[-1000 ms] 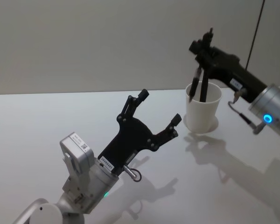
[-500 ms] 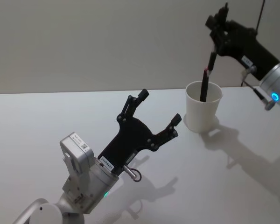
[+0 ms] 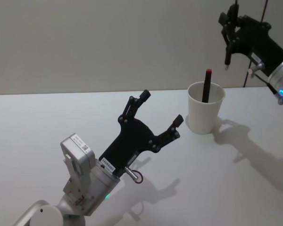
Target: Place the pen into the pen holder.
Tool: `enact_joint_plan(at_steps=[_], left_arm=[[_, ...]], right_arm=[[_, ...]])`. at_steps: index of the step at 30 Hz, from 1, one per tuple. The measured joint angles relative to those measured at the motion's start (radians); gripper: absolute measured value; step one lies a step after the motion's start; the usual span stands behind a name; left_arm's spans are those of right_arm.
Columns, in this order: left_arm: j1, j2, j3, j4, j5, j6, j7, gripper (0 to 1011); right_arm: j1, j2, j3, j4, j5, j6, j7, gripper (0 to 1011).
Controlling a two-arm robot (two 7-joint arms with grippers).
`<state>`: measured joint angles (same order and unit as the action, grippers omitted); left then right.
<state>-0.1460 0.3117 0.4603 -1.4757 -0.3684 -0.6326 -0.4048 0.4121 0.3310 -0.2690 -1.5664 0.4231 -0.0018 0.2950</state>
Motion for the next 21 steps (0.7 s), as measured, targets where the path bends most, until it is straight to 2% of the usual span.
enact_joint_plan(at_steps=[8, 21], left_arm=[[0.0, 0.0, 0.0, 0.0, 0.0, 0.0, 0.0, 1001], [0.0, 0.0, 0.0, 0.0, 0.0, 0.0, 0.0, 1001]], right_arm=[[-0.002, 0.007, -0.002, 0.022, -0.069, -0.018, -0.012, 148], [0.003, -0.005, -0.012, 0.082, -0.103, -0.063, 0.0, 148]])
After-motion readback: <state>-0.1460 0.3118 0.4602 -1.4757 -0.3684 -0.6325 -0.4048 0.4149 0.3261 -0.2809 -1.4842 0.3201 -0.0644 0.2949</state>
